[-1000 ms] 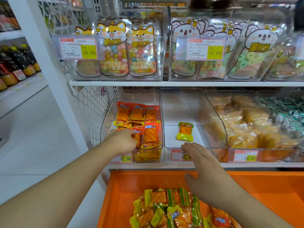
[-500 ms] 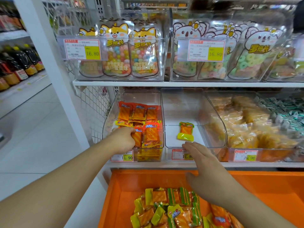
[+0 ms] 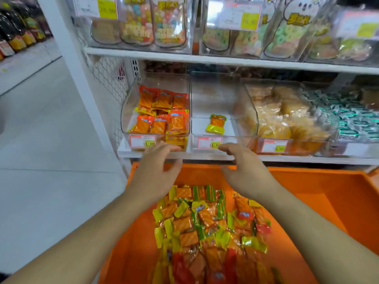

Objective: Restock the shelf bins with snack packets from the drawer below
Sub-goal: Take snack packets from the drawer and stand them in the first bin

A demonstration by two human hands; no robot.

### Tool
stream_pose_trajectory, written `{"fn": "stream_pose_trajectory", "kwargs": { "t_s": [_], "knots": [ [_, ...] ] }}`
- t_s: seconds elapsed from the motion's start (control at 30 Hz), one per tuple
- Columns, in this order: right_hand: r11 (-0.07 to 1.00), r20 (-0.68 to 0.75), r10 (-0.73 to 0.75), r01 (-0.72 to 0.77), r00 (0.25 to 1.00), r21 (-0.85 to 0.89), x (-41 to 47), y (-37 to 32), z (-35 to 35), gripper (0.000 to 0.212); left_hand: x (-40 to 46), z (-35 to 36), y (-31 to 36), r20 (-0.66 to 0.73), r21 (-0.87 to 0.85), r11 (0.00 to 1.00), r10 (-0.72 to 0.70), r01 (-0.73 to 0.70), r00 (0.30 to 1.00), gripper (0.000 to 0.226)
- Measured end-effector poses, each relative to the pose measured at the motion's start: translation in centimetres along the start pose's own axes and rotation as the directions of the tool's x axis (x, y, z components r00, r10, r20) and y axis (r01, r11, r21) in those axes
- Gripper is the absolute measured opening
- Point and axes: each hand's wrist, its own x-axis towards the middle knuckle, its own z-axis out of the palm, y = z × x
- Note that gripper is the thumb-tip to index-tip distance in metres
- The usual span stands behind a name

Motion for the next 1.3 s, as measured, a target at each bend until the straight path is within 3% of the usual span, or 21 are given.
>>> {"fn": "stream_pose_trajectory", "kwargs": {
  "t_s": [0.1,0.17,0.3,0.4,0.6,0.73,0.93,1.07,1.17,1.3],
  "knots": [
    [0.994,0.092,0.107,-0.105,0.990,-0.026,-2.1,2.2,2.8,0.049,-3.8,4.3,-1.2,0.166,-0.009,0.996,-0.088,0.091,0.982,0.029],
    [0.985,0.207,0.162,-0.144,0.965,-0.096,-3.5,3.8,5.2,0.046,-6.1,7.2,-3.0,0.312,0.014,0.984,-0.173,0.178,0.934,0.029],
    [0.963,0.438,0.261,-0.202,0.860,-0.176,-5.9,7.1,9.3,0.059,-9.2,11.4,-6.4,0.529,0.131,0.958,-0.284,0.254,0.800,0.036],
    [0.953,0.535,0.293,-0.199,0.792,-0.227,-6.9,9.5,11.5,0.061,-10.5,13.8,-8.3,0.666,0.157,0.940,-0.327,0.302,0.670,0.043],
    [0.931,0.689,0.359,-0.190,0.630,-0.311,-7.8,15.5,15.6,0.053,-9.9,18.7,-10.1,0.890,0.198,0.970,-0.237,0.138,0.390,0.052],
    [0.930,0.747,0.360,-0.152,0.558,-0.335,-8.6,18.4,17.6,0.031,-9.9,21.4,-11.9,0.933,0.172,0.976,-0.205,0.132,0.296,0.057],
    [0.909,0.759,0.393,-0.097,0.519,-0.405,-9.1,20.1,19.6,0.026,-11.4,23.6,-12.5,0.901,0.153,0.966,-0.223,0.208,0.371,0.041],
    [0.905,0.771,0.405,-0.095,0.492,-0.415,-8.8,20.3,20.0,0.026,-12.2,24.0,-11.4,0.863,0.194,0.973,-0.230,0.125,0.449,0.031],
    [0.909,0.766,0.389,-0.081,0.512,-0.408,-8.7,19.9,19.5,0.027,-12.6,24.0,-10.6,0.842,0.199,0.976,-0.218,0.091,0.494,0.020],
    [0.917,0.724,0.376,-0.124,0.578,-0.378,-8.3,19.1,18.0,0.027,-12.8,23.6,-10.4,0.866,0.168,0.985,-0.168,0.043,0.471,0.012]
  ]
}}
